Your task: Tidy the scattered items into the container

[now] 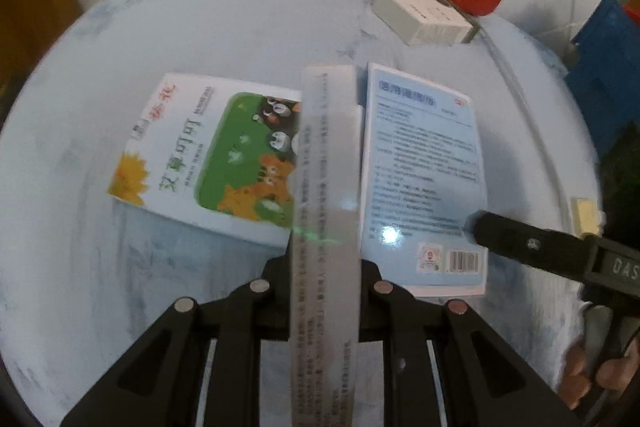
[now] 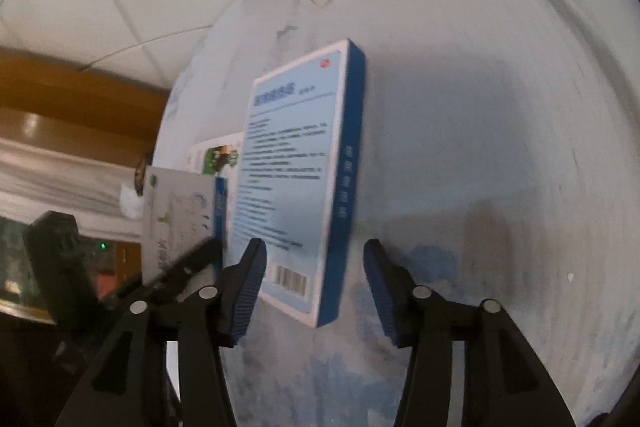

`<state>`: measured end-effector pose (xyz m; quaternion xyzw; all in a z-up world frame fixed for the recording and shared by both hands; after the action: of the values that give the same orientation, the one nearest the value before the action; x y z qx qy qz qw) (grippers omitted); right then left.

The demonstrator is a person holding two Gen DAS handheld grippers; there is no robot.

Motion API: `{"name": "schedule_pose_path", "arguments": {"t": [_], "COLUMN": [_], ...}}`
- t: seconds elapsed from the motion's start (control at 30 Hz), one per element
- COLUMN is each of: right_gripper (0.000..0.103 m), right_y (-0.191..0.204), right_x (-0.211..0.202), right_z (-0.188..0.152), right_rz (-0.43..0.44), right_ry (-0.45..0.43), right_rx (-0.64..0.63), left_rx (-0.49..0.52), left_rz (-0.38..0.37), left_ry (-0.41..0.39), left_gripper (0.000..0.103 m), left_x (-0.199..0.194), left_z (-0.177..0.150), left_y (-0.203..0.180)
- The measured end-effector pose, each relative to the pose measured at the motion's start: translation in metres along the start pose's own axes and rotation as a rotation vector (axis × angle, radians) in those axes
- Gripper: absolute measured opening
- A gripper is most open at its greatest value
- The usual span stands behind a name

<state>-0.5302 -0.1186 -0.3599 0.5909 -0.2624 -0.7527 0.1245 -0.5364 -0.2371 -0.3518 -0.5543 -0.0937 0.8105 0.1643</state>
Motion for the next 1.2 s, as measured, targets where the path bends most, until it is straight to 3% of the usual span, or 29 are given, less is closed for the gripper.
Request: {"name": "schedule_pose_path", "arguments": {"t": [0.03, 0.07, 0.4, 0.43, 0.47, 0.5, 0.57, 0.63, 0.7, 0.8, 0.97, 1.0, 1.03, 1.1, 1.13, 1.2], "right_gripper": [0.071, 0.078, 0.077, 0.069, 0.047, 0.041, 0.018, 0.003, 0.0, 0.002, 0.004, 0.006, 0.017, 0.065, 0.103, 0.102], "right_y": [0.006, 0.012, 0.053, 0.062, 0.071, 0.077, 0.079, 0.08, 0.081, 0.087, 0.096, 0.098, 0.099, 0.101, 0.101, 0.099], "right_x": [0.002, 0.005, -0.031, -0.035, -0.039, -0.038, -0.033, -0.028, -0.023, -0.027, -0.024, -0.024, -0.026, -0.029, -0.029, -0.026], "right_z": [0.001, 0.001, 0.012, 0.012, 0.013, 0.014, 0.018, 0.023, 0.027, 0.032, 0.033, 0.033, 0.033, 0.032, 0.031, 0.03], "right_rz": [0.011, 0.022, 0.188, 0.25, 0.323, 0.359, 0.334, 0.3, 0.264, 0.121, 0.075, 0.066, 0.053, 0.008, -0.026, -0.048], "right_ry": [-0.001, -0.002, -0.064, -0.053, -0.038, -0.024, -0.018, -0.015, -0.021, -0.081, -0.099, -0.106, -0.125, -0.165, -0.183, -0.196], "right_rx": [-0.002, -0.005, -0.027, -0.023, -0.018, -0.012, -0.01, -0.009, -0.021, -0.111, -0.137, -0.141, -0.155, -0.187, -0.204, -0.202], "left_rx": [0.001, 0.002, -0.015, -0.028, -0.041, -0.054, -0.052, -0.055, -0.055, -0.058, -0.069, -0.071, -0.072, -0.072, -0.071, -0.068], "left_rz": [0.006, 0.012, 0.002, -0.018, -0.039, -0.059, -0.048, -0.048, -0.05, -0.05, -0.069, -0.074, -0.077, -0.083, -0.079, -0.071], "left_ry": [-0.002, -0.005, -0.005, -0.004, -0.002, 0.0, 0.001, 0.003, 0.005, 0.007, 0.012, 0.014, 0.015, 0.015, 0.015, 0.016], "left_gripper": [0.017, 0.017, 0.017, 0.016, 0.017, 0.017, 0.017, 0.017, 0.017, 0.017, 0.017, 0.017, 0.017, 0.017, 0.017, 0.017], "left_x": [-0.001, -0.001, -0.007, -0.007, -0.007, -0.007, -0.007, -0.008, -0.008, -0.007, -0.007, -0.006, -0.007, -0.007, -0.007, -0.007], "left_z": [0.0, 0.0, -0.004, -0.005, -0.005, -0.006, -0.008, -0.011, -0.014, -0.017, -0.02, -0.02, -0.021, -0.022, -0.022, -0.022], "left_y": [0.002, 0.004, 0.016, 0.014, 0.013, 0.012, 0.012, 0.013, 0.013, 0.013, 0.013, 0.013, 0.014, 0.016, 0.016, 0.016]}}
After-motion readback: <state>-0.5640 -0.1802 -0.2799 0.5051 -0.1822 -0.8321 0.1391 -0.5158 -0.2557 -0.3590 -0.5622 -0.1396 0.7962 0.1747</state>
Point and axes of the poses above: each gripper's, at about its wrist camera, not at the fingertips, and x roughly the way its jaws point, y to its left, z to its top, the point moved 10 cm from there along x, roughly the way its jaws point, and after that the axes turned 10 degrees about -z, right-handed, at the moved point
